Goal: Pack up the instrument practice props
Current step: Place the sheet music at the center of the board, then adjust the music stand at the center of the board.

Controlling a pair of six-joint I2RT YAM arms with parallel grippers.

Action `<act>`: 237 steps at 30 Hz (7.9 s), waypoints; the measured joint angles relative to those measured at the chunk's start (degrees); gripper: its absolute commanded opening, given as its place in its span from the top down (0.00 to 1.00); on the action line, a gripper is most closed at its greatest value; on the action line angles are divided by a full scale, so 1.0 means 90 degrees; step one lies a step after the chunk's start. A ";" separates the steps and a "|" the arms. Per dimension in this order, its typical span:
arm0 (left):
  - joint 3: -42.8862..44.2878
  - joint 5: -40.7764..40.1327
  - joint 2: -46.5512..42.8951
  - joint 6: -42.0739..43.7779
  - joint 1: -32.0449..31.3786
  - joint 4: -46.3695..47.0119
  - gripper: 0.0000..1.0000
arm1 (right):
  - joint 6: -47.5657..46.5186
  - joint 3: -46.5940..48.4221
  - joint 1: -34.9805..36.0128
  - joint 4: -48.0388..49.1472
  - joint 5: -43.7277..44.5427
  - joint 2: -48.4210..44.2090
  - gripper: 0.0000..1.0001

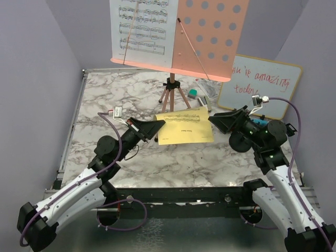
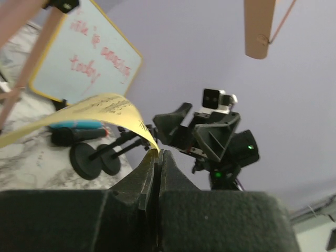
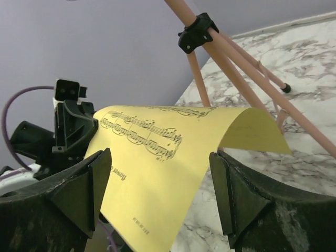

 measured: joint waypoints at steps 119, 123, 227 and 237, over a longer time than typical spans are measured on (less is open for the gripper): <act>-0.0782 -0.4524 0.6181 -0.2193 0.4012 0.2863 1.00 | -0.3143 0.0685 0.0000 -0.3087 0.1685 -0.0828 0.01; -0.0962 -0.4731 0.5909 -0.2297 0.3803 0.2849 1.00 | -0.3140 0.0670 0.0000 -0.3087 0.1685 -0.0891 0.01; 0.1921 0.0401 0.2737 0.4116 0.2895 -0.4075 0.21 | -0.3395 0.0338 0.1010 -0.1872 0.1039 0.1253 0.03; 0.1316 0.0850 0.2465 0.3774 0.1693 -0.1717 0.21 | -0.3419 0.0372 0.1018 -0.0389 0.1724 0.3140 0.10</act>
